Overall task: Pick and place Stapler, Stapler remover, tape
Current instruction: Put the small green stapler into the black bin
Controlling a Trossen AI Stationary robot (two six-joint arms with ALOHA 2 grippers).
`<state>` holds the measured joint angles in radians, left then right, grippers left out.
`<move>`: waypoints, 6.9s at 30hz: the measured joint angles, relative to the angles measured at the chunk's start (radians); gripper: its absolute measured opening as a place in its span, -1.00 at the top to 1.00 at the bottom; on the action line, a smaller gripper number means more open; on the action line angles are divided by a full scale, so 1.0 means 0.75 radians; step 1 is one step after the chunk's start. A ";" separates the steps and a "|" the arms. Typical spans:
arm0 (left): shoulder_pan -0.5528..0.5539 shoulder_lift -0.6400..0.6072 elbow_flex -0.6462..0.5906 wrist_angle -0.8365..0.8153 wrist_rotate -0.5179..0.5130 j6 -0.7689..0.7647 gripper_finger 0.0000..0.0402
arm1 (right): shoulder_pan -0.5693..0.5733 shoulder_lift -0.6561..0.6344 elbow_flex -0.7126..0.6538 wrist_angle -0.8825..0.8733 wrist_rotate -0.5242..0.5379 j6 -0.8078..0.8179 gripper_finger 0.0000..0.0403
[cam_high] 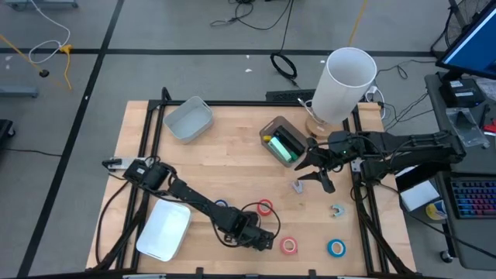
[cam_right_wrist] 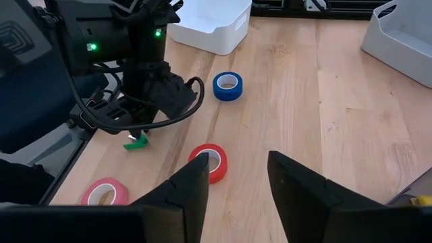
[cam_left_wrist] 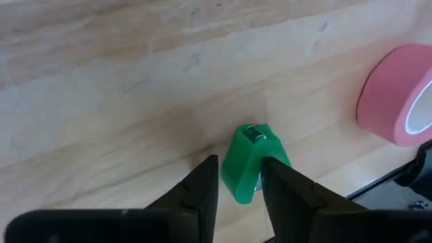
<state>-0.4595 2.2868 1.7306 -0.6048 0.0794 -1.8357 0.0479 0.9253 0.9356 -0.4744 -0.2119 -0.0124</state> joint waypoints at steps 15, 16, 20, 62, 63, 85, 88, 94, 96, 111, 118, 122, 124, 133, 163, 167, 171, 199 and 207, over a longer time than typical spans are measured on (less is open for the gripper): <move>0.000 -0.091 -0.012 -0.167 -0.155 -0.003 0.49 | 0.000 0.000 -0.001 -0.001 0.000 0.001 0.29; 0.000 -0.106 -0.012 -0.196 -0.167 0.001 0.49 | 0.000 0.000 -0.001 -0.002 0.000 0.001 0.29; 0.001 -0.149 -0.006 -0.222 -0.170 0.014 0.49 | 0.000 -0.001 -0.001 -0.002 0.001 0.001 0.28; 0.000 -0.151 -0.004 -0.222 -0.177 0.058 -0.18 | 0.000 0.000 -0.001 0.000 0.001 -0.002 0.30; 0.000 -0.147 -0.004 -0.208 -0.177 0.064 -0.22 | -0.001 0.000 -0.001 0.004 0.002 -0.002 0.30; 0.060 -0.034 0.002 -0.189 0.104 0.172 -0.34 | -0.001 0.000 -0.001 0.058 0.007 0.002 0.30; 0.048 -0.033 0.002 -0.210 0.103 0.173 -0.22 | 0.000 0.000 -0.001 0.058 0.034 0.001 0.30; 0.033 -0.035 -0.001 -0.201 0.130 0.208 0.08 | -0.001 0.000 -0.001 0.058 0.045 -0.007 0.30; 0.032 -0.035 -0.002 -0.199 0.140 0.220 0.16 | -0.001 0.000 -0.001 0.058 0.044 -0.009 0.30; 0.024 -0.041 -0.003 -0.198 0.067 0.247 0.65 | -0.001 0.000 -0.001 0.058 0.044 -0.017 0.30; 0.023 -0.089 -0.009 -0.154 -0.084 0.411 0.63 | 0.000 0.001 -0.001 0.057 0.012 -0.011 0.29; 0.031 -0.180 -0.006 -0.054 -0.248 0.573 0.62 | 0.000 0.019 -0.001 0.076 -0.116 -0.009 0.30; 0.035 -0.225 -0.006 -0.003 -0.354 0.679 0.62 | 0.001 0.043 -0.001 0.097 -0.179 -0.009 0.29; 0.114 -0.403 -0.004 0.156 -0.631 1.086 0.62 | 0.060 0.205 -0.001 0.278 -0.351 -0.014 0.14; 0.201 -0.431 -0.004 0.221 -0.521 1.281 0.62 | 0.099 0.418 -0.001 0.439 -0.245 0.000 0.06; 0.203 -0.431 -0.004 0.217 -0.509 1.282 0.62 | 0.099 0.418 -0.001 0.438 -0.247 0.003 0.22; 0.203 -0.431 -0.004 0.212 -0.503 1.283 0.62 | 0.099 0.418 -0.001 0.437 -0.248 0.011 0.39; 0.207 -0.432 -0.004 0.198 -0.458 1.219 0.24 | 0.099 0.417 -0.001 0.422 -0.239 0.046 0.78; 0.204 -0.433 -0.003 0.035 -0.298 1.160 -0.24 | 0.088 0.417 -0.001 0.392 -0.059 0.030 0.78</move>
<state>-0.3063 1.9621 1.7283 -0.5789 -0.1439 -0.9657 0.1140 1.2381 0.9348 -0.1802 -0.2558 0.0099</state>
